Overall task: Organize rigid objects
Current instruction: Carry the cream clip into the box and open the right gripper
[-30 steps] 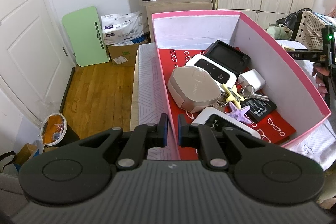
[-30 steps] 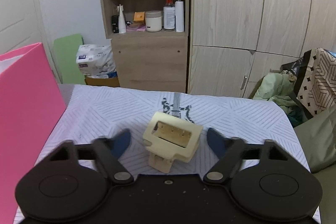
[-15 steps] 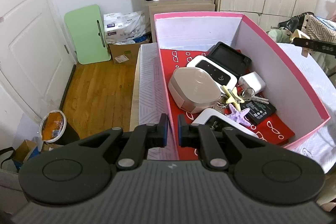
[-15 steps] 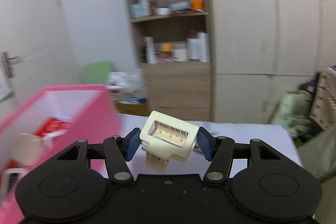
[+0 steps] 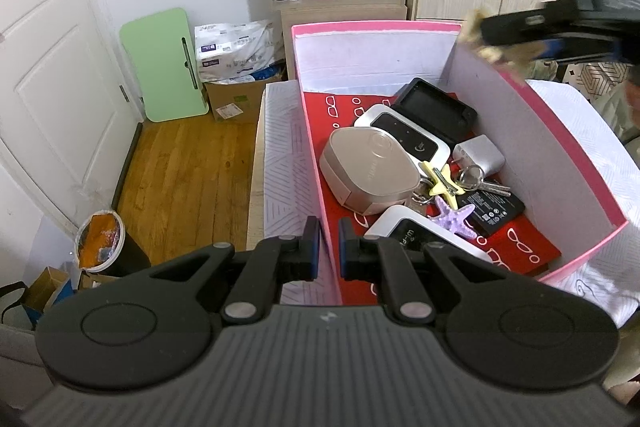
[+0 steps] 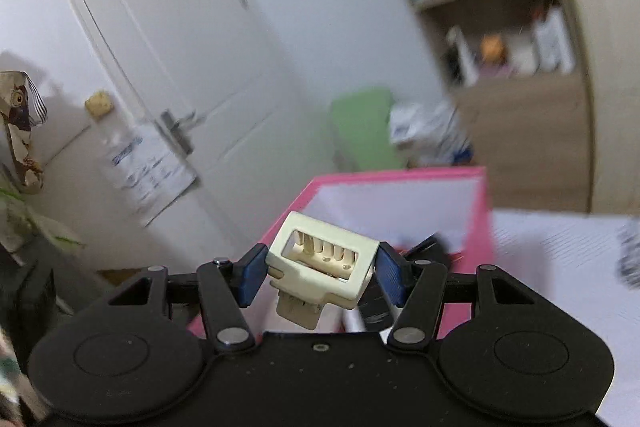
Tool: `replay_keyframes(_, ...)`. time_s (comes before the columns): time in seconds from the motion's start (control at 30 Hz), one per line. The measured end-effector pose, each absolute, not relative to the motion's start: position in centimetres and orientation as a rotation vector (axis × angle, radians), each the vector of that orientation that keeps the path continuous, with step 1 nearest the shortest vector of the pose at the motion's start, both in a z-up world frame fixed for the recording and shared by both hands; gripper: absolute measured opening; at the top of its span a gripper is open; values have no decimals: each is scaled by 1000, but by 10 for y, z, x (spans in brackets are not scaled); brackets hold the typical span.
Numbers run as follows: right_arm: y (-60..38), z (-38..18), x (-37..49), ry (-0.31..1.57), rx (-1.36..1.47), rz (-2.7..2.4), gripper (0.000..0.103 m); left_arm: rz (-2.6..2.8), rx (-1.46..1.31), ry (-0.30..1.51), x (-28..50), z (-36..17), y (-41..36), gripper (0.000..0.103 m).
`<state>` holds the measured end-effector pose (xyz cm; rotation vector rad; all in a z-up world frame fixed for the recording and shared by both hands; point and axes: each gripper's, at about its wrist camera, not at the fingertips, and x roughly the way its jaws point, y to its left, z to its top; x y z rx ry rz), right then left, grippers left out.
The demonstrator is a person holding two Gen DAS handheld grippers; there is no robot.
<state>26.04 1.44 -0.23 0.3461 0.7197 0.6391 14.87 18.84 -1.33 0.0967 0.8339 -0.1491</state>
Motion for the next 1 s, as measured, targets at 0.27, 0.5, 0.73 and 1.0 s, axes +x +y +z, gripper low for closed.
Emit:
replay_keyframes(0.27, 84, -15, 307, 846, 155, 607, 64, -152, 86, 839, 150, -12, 189, 9)
replay_keyframes(0.5, 116, -17, 317, 808, -85, 550, 65, -146, 65, 841, 153, -11, 190, 9)
replay_keyframes(0.73, 96, -5, 309, 763, -5, 556, 68, -145, 81, 833, 152, -12, 189, 9)
replay_keyframes(1.0, 45, 22, 244, 662, 83, 520, 68, -143, 71, 824, 152, -13, 190, 9)
